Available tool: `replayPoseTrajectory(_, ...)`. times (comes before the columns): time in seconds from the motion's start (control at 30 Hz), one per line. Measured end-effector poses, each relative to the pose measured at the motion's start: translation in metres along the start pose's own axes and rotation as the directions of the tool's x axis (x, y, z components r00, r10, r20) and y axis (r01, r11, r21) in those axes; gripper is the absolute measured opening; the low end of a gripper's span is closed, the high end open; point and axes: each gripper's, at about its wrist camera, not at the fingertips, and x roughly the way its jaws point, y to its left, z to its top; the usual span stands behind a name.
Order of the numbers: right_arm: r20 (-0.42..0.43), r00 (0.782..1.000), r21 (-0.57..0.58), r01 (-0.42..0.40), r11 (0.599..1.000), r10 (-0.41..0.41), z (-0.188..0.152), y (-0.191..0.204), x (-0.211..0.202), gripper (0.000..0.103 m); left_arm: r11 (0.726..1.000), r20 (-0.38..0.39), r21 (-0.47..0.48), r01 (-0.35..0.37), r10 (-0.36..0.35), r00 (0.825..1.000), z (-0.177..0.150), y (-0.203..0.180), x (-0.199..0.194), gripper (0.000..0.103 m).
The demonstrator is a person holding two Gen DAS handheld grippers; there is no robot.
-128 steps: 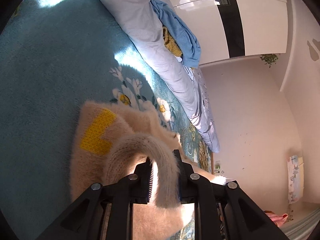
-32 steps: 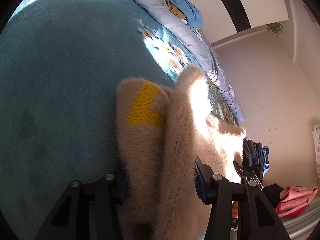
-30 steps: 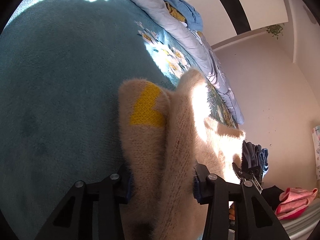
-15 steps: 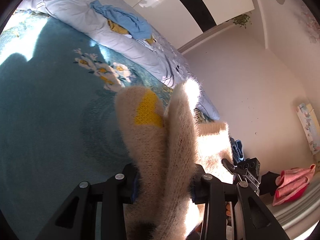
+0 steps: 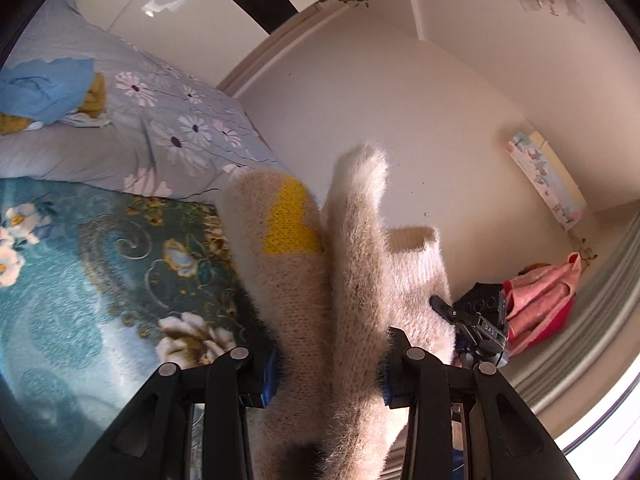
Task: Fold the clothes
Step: 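Lift the folded sweater with both grippers and carry it toward the clothes stack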
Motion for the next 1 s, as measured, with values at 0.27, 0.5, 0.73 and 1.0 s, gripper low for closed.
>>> replayPoseTrajectory(0.27, 0.059, 0.988, 0.089, 0.140, 0.986, -0.146, 0.044, -0.062, -0.088, 0.035, 0.992, -0.111, 0.065, 0.112, -0.104, 0.988, 0.024, -0.068, 0.112, 0.039)
replayPoseTrajectory(0.5, 0.060, 0.969, 0.135, 0.229, 0.964, -0.238, 0.078, -0.118, -0.122, 0.035, 0.988, -0.114, 0.041, 0.148, -0.143, 0.983, 0.021, -0.085, 0.173, 0.039)
replayPoseTrajectory(0.73, 0.086, 0.971, 0.129, 0.212, 0.969, -0.224, 0.111, -0.156, -0.119, 0.035, 0.990, -0.070, 0.031, 0.141, -0.138, 0.988, 0.001, -0.072, 0.198, 0.039)
replayPoseTrajectory(1.0, 0.048, 0.974, 0.227, 0.206, 0.952, -0.222, 0.093, -0.228, -0.090, 0.035, 0.995, -0.090, 0.038, 0.093, -0.089, 0.992, -0.022, -0.037, 0.212, 0.040)
